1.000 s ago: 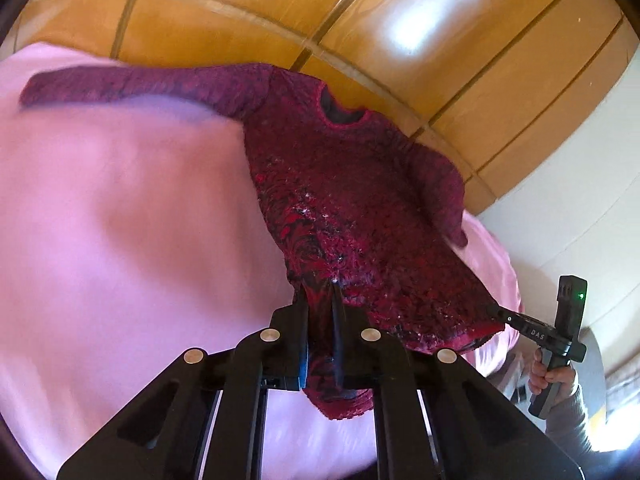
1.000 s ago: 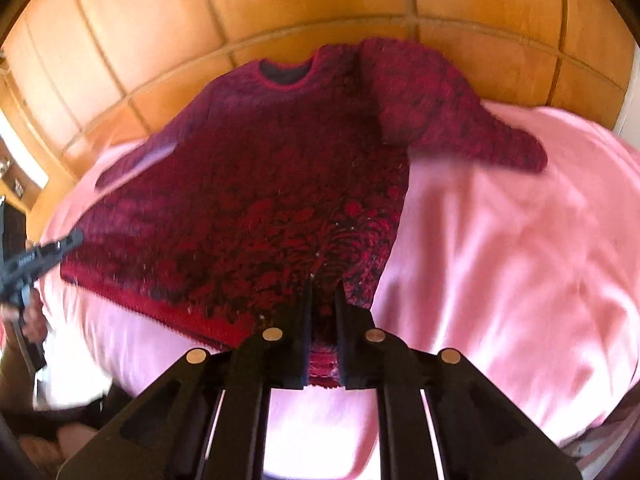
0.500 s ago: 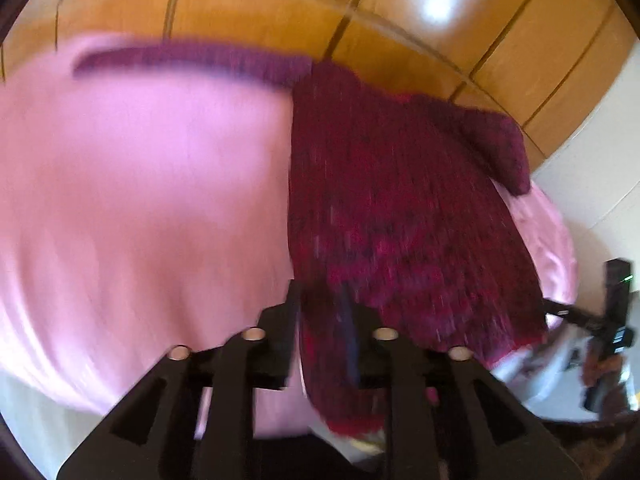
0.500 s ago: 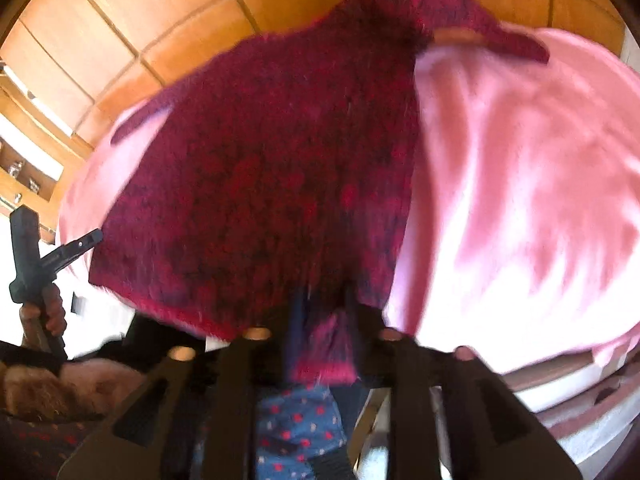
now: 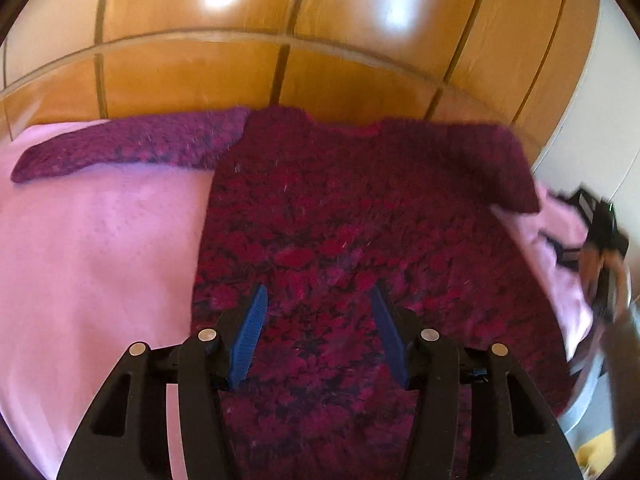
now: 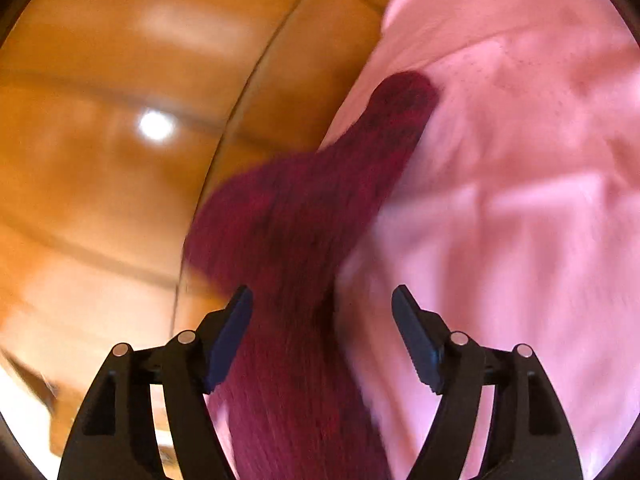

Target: Fold small clothes

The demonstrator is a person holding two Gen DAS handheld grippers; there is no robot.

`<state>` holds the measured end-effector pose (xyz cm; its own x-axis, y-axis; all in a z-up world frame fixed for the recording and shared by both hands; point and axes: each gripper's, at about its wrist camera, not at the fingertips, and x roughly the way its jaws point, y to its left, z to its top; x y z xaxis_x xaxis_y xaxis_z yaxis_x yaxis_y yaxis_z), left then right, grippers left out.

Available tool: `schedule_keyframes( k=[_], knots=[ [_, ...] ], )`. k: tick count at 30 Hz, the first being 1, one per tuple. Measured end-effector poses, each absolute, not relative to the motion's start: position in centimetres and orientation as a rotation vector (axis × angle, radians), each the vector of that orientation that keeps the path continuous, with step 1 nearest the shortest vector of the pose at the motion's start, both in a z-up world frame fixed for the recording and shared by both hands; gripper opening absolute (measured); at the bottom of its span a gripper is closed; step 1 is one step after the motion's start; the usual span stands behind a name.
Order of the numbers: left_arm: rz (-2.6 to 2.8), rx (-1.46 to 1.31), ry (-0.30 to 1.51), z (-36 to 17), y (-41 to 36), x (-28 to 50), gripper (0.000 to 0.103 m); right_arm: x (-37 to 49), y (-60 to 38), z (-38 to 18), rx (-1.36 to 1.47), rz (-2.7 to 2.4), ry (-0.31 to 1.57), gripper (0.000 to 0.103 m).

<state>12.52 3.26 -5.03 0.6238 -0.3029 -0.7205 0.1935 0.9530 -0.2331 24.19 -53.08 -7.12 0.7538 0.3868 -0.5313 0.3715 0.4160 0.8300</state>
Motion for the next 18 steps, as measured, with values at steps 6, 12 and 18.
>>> schedule_keyframes(
  k=[6, 12, 18],
  knots=[
    [-0.284, -0.217, 0.936, -8.0, 4.4, 13.0, 0.052, 30.7, -55.5, -9.4, 1.234, -0.043, 0.776, 0.059],
    [-0.299, -0.251, 0.939, -8.6, 4.8, 13.0, 0.052, 34.4, -57.1, -3.0, 0.783, -0.199, 0.746, 0.013],
    [-0.312, -0.281, 0.939, -8.8, 4.9, 13.5, 0.055, 35.5, -57.7, 0.8, 0.228, -0.535, 0.673, 0.011]
  ],
)
